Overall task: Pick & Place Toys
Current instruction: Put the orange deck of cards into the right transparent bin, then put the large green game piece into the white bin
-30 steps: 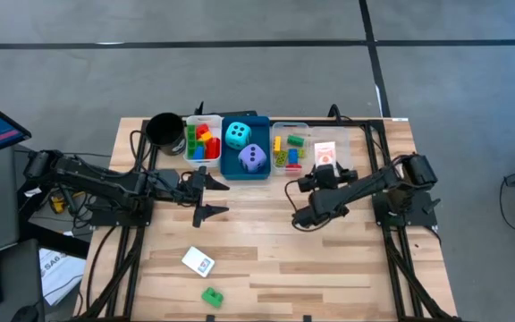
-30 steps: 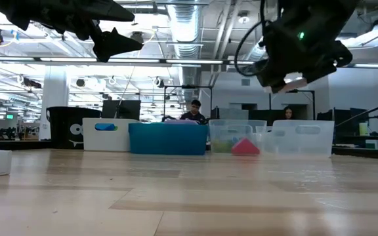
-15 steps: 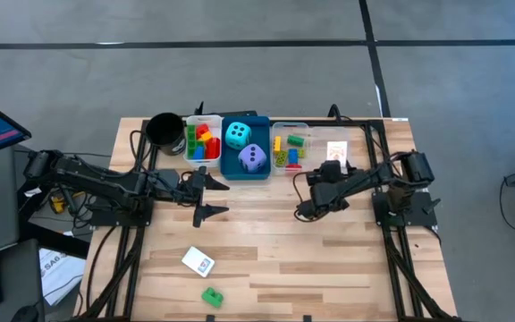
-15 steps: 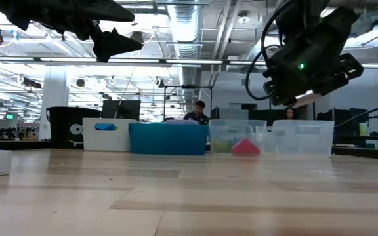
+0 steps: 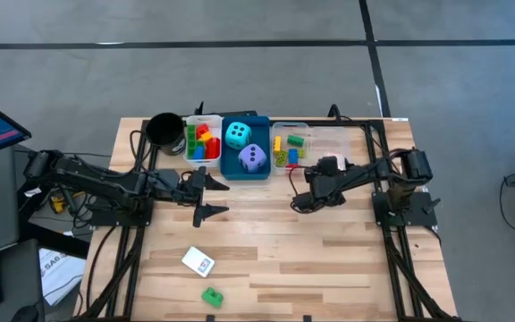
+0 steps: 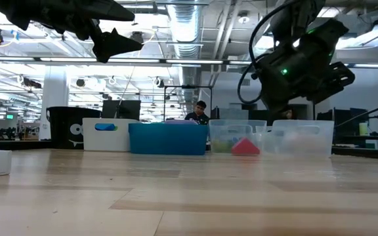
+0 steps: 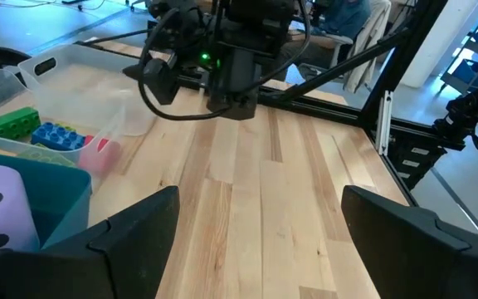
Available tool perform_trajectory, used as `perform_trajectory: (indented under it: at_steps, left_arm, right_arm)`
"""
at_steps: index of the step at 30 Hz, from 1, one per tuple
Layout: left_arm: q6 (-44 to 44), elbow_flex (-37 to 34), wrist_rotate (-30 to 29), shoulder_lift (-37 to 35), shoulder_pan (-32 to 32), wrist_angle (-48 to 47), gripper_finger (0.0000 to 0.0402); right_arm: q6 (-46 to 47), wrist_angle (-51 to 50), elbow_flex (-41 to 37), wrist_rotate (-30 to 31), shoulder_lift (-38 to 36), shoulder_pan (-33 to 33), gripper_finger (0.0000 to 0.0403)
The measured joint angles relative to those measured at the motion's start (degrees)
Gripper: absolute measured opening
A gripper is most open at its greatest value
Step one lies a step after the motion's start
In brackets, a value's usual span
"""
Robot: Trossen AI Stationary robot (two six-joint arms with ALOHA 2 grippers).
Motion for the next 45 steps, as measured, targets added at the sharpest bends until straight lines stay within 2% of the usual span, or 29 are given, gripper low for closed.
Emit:
perform_trajectory:
  at_steps: [9,16,20,24,26,29,31,34,37,41,45]
  left_arm:
    - [0.0,0.0,0.24,0.0,0.01,0.0,0.0328]
    - [0.0,0.0,0.22,0.0,0.01,0.0,0.0328]
    - [0.0,0.0,0.21,0.0,-0.01,0.0,0.0328]
    - [0.01,0.0,0.2,0.0,0.0,0.0,0.0328]
    - [0.01,0.0,0.17,0.0,0.0,-0.01,0.0328]
    - [0.02,0.0,0.18,0.0,-0.01,-0.07,0.0328]
    - [-0.04,0.0,1.32,0.0,0.01,-1.06,0.0328]
    - [-0.49,0.0,6.75,0.0,-0.01,-3.05,0.0328]
    - [-1.73,0.0,11.29,0.0,-0.67,-4.1,0.0328]
    - [-1.21,0.0,10.16,0.0,-5.11,-6.95,0.0322]
    - [-2.63,0.0,7.89,0.0,-11.93,-9.86,0.0308]
  right_arm:
    - [-1.49,-0.14,0.01,2.22,0.0,-0.13,0.039]
    - [-4.36,3.37,4.53,8.43,0.0,8.96,0.0388]
    - [-18.28,15.62,8.07,10.38,0.0,16.82,0.0388]
    - [-43.05,37.61,8.98,9.7,0.0,23.09,0.0388]
    - [-55.59,49.74,8.98,6.46,0.0,24.99,0.0388]
    - [-71.53,66.4,8.99,-2.7,0.02,26.34,0.0388]
    - [-79.35,75.64,9.09,-9.55,0.75,26.55,0.0388]
    - [-87.92,84.82,8.52,-16.62,1.19,27.01,0.0388]
    - [-92.1,90.65,8.4,-20.61,2.88,26.68,0.0388]
    - [-91.45,96.28,8.8,-28.88,5.3,25.94,0.0388]
    - [-88.42,98.92,9.01,-31.76,8.5,26.11,0.0388]
